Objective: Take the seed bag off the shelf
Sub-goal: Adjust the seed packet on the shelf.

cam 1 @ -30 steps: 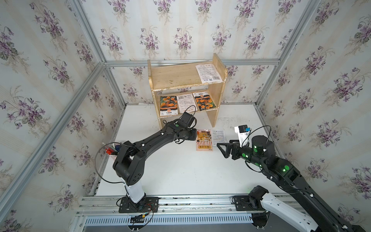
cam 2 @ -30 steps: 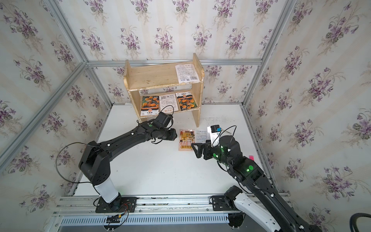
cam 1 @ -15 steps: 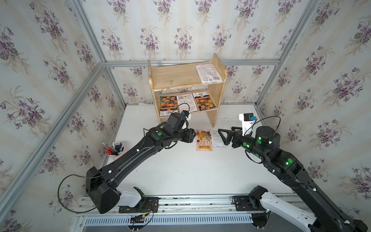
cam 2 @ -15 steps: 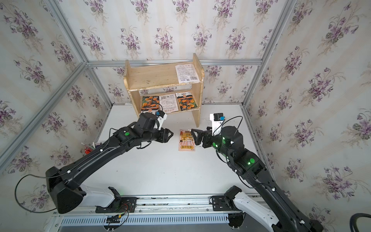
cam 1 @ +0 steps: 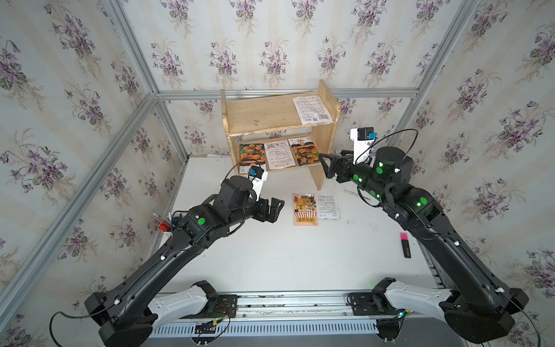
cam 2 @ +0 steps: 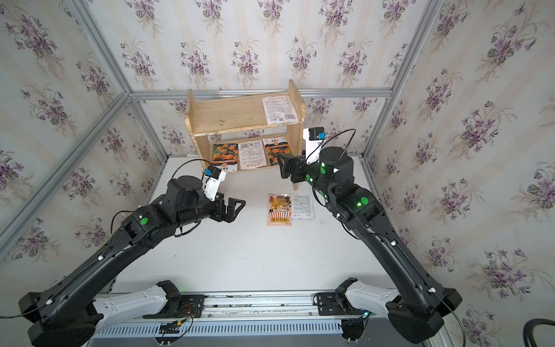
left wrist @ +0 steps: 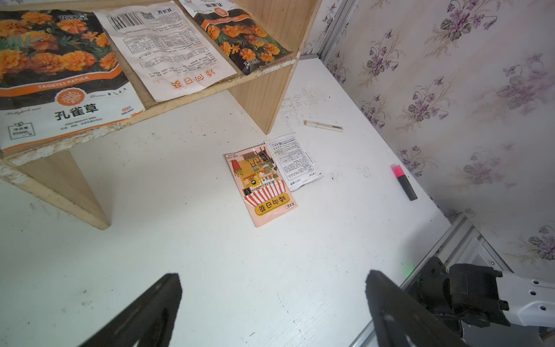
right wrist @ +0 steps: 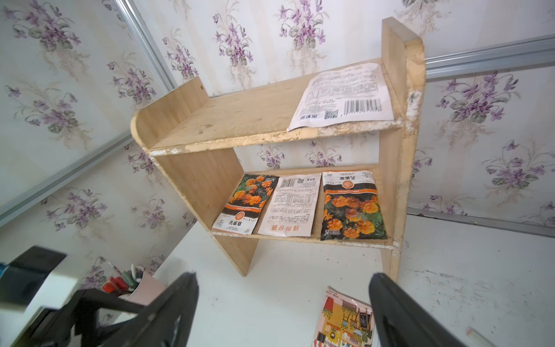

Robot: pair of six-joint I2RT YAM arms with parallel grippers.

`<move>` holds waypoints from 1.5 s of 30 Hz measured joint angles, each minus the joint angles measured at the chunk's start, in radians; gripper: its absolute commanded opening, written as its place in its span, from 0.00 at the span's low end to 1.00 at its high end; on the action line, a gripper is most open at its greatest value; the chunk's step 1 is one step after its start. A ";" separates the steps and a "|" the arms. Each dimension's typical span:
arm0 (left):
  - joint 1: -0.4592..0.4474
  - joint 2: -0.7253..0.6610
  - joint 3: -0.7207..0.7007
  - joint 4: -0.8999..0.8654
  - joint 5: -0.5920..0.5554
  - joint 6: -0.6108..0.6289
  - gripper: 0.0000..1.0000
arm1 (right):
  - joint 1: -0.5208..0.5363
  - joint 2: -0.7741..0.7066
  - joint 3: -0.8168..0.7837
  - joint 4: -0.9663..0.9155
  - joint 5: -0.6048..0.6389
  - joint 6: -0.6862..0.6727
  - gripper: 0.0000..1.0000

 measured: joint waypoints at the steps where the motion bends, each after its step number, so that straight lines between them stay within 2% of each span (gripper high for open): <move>1: 0.000 -0.009 -0.005 -0.005 -0.005 0.002 0.99 | 0.000 0.014 0.008 0.002 0.002 0.000 1.00; 12: 0.000 -0.046 -0.024 -0.036 -0.021 0.002 0.99 | 0.000 0.030 -0.013 0.040 0.006 -0.010 0.99; 16: 0.000 -0.048 -0.029 -0.040 -0.024 0.002 1.00 | -0.015 0.050 0.024 0.058 0.011 -0.025 1.00; 21: 0.000 -0.066 -0.032 -0.046 -0.024 0.003 0.99 | -0.058 0.132 0.123 0.070 -0.005 -0.050 0.98; 27: 0.000 -0.101 -0.043 -0.050 -0.024 0.011 0.99 | -0.062 0.244 0.243 0.073 -0.014 -0.099 0.97; 38: 0.000 -0.159 -0.045 -0.074 -0.042 0.033 0.99 | -0.063 0.504 0.551 0.037 0.041 -0.187 0.94; 45: 0.000 -0.199 -0.071 -0.104 -0.062 0.035 1.00 | -0.133 0.646 0.718 -0.018 0.046 -0.196 0.88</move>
